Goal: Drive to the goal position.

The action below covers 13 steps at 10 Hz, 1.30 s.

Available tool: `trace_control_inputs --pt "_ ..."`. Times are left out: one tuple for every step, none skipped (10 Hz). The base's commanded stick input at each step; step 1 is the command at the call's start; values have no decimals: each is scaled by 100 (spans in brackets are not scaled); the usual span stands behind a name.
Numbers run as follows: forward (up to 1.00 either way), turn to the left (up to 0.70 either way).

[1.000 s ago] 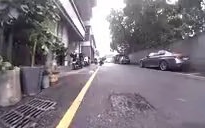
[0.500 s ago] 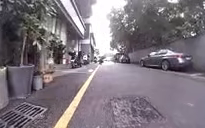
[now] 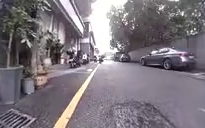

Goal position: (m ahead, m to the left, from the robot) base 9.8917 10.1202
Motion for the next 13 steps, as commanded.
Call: trace_control_inputs --pt "45 0" --pt "45 0" --pt "45 0" --pt "45 0" --pt "45 0" --pt "45 0" --pt "45 0" --pt "45 0" --pt "45 0" --pt "45 0" --pt "45 0" --pt "45 0" --pt "45 0"
